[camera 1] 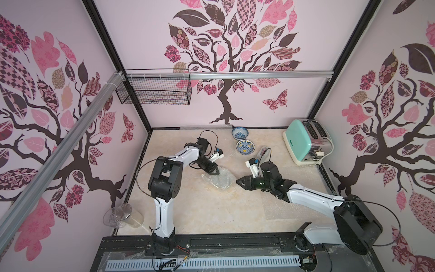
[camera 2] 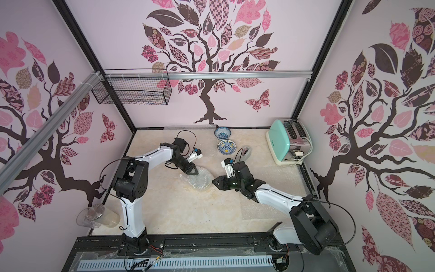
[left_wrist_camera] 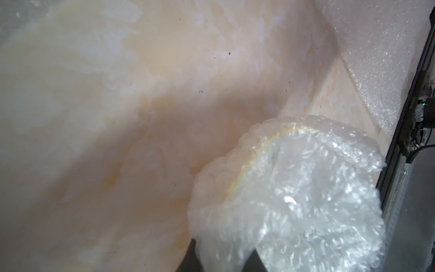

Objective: Wrap bowls in bubble wrap
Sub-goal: Pick up the bubble-wrapped bowl from the center of the board, then place the bubble-wrapped bowl at the center of the board.

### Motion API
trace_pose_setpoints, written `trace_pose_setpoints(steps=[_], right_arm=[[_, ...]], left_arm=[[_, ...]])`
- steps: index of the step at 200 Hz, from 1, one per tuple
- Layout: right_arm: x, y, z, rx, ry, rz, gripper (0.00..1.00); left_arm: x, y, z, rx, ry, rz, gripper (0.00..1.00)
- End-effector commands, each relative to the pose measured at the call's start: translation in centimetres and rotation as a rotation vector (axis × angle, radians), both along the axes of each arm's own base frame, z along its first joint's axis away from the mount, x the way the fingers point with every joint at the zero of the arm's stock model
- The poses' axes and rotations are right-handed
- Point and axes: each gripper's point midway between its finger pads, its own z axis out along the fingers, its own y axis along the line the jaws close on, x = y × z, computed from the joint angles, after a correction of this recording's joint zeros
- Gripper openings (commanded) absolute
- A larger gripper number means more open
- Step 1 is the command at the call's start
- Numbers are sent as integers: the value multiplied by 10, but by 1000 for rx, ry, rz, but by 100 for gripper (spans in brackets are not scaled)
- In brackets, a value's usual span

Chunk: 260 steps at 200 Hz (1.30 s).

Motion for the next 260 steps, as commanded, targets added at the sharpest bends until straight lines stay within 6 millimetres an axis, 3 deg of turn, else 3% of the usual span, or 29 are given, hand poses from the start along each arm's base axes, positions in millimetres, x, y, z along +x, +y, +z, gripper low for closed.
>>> trace_pose_setpoints(steps=[1, 35, 53, 71, 84, 104, 125, 174, 210, 260], right_arm=[[-2, -1, 0, 12, 3, 6, 45], [-3, 0, 0, 18, 2, 8, 45], [-3, 0, 1, 24, 0, 7, 45], [-4, 0, 1, 25, 4, 8, 45], [-4, 0, 1, 28, 2, 8, 45], [-3, -1, 0, 27, 2, 3, 45], [-4, 0, -3, 31, 12, 3, 45], [-4, 0, -7, 28, 19, 1, 45], [-4, 0, -10, 25, 25, -2, 45], [-4, -2, -11, 17, 23, -7, 45]], left_arm=[[17, 10, 37, -73, -55, 101, 0], [39, 43, 68, -116, -122, 298, 0], [53, 74, 88, -159, -169, 449, 0], [74, 135, 100, -144, -227, 716, 0], [82, 196, 102, -136, -231, 962, 0], [75, 275, 94, -212, -168, 1276, 0], [59, 326, 71, -118, -149, 1467, 0], [50, 366, 48, 18, -141, 1614, 0], [52, 374, 30, 23, -97, 1646, 0], [54, 368, 8, -42, 8, 1631, 0]])
